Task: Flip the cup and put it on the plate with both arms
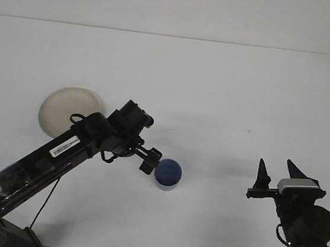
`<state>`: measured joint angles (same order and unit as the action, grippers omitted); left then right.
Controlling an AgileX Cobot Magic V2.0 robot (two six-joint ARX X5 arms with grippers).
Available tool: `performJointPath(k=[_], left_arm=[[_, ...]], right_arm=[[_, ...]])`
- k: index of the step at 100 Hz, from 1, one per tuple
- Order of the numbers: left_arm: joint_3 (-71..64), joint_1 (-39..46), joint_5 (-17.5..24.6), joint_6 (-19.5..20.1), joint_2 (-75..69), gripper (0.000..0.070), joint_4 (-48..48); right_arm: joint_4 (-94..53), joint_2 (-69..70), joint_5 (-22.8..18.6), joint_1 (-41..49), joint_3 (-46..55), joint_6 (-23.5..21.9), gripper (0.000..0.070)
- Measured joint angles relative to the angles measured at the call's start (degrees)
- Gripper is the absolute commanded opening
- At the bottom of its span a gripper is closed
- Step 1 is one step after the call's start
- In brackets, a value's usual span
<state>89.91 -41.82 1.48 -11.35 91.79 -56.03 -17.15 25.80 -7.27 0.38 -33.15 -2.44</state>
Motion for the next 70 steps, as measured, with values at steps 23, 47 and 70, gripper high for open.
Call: performJointPath(k=[23,47,70], left_arm=[[2.71,-3.69,0.00,0.00,5.99,0.0615,-0.15],[2.71,-4.79,0.00,0.00,9.92,0.0614,-0.04],[2.71,-4.85,0.00,0.02,12.90,0.0570,0.37]], right_arm=[[0.00,0.00,0.00,0.00,0.00,0.00,0.0479],[0.00,0.00,0.00,0.00,0.00,0.00,0.0479],[0.00,0.00,0.00,0.00,0.00,0.00,0.0479]])
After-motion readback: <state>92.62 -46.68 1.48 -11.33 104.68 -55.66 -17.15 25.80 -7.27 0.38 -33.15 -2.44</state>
